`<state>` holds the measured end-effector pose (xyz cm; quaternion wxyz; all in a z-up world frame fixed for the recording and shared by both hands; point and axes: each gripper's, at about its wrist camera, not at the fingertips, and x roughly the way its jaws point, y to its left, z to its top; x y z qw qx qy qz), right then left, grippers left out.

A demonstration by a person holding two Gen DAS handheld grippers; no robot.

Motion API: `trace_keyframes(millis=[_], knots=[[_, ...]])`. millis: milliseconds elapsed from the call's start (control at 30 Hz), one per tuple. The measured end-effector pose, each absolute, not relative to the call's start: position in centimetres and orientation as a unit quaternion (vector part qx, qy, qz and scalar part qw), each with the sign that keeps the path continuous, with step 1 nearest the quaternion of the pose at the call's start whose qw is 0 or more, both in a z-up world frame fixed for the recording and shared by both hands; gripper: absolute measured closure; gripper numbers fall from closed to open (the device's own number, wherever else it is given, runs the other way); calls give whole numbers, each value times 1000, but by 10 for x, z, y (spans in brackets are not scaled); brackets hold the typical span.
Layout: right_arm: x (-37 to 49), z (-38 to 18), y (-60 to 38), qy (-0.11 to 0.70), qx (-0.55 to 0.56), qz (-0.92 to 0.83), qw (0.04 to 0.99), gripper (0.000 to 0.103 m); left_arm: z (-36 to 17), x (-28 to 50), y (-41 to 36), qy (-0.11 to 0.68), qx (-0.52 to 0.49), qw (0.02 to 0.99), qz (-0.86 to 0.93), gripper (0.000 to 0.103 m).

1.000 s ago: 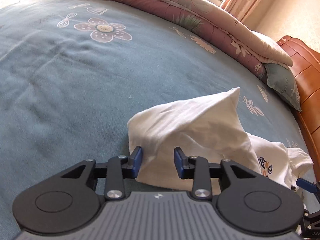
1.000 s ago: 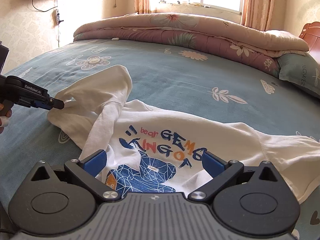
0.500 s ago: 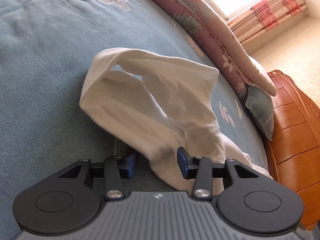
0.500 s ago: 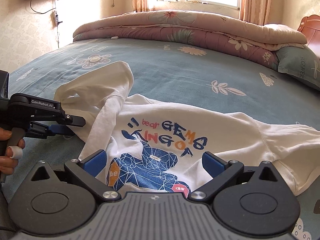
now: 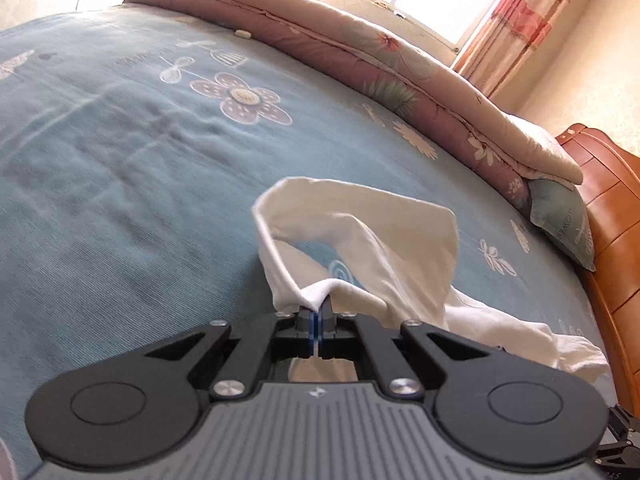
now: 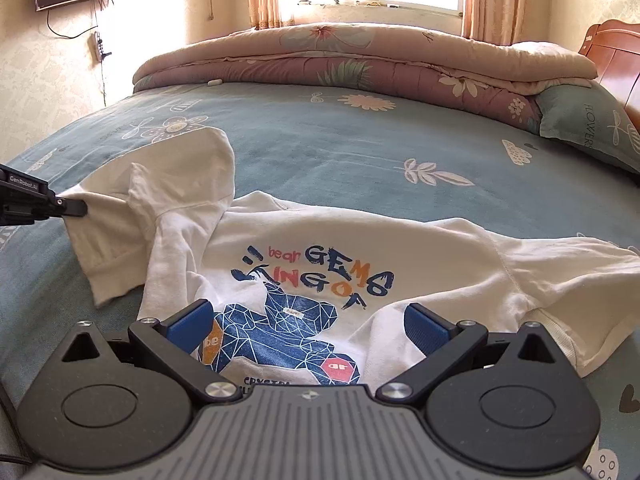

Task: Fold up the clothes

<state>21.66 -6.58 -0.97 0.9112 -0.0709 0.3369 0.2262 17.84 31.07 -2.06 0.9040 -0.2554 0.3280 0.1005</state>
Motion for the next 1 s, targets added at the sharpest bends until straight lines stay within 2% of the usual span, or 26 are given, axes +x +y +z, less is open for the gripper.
trace_keyframes(millis=[133, 300, 433, 567, 667, 800, 867, 933, 1000], knots=[[216, -7, -68, 333, -74, 222, 913, 0, -7, 175, 352, 335, -237, 901, 144, 103], [216, -7, -68, 335, -75, 218, 914, 0, -18, 200, 393, 370, -220, 883, 189, 100], [214, -8, -65, 336, -85, 218, 912, 0, -32, 228, 414, 393, -195, 867, 237, 93], [211, -9, -64, 339, -95, 220, 910, 0, -35, 233, 425, 391, -206, 862, 249, 81], [211, -11, -64, 341, -95, 220, 909, 0, -25, 220, 423, 380, -198, 868, 251, 74], [210, -11, -63, 340, -89, 225, 909, 0, -8, 195, 394, 374, -164, 890, 204, 70], [209, -12, -61, 340, -87, 228, 908, 0, -5, 183, 372, 378, -142, 900, 162, 60], [209, -12, -59, 341, -84, 234, 907, 0, -11, 179, 348, 394, -116, 903, 125, 55], [208, -12, -57, 343, -81, 240, 905, 0, -21, 180, 328, 412, -88, 900, 108, 55]])
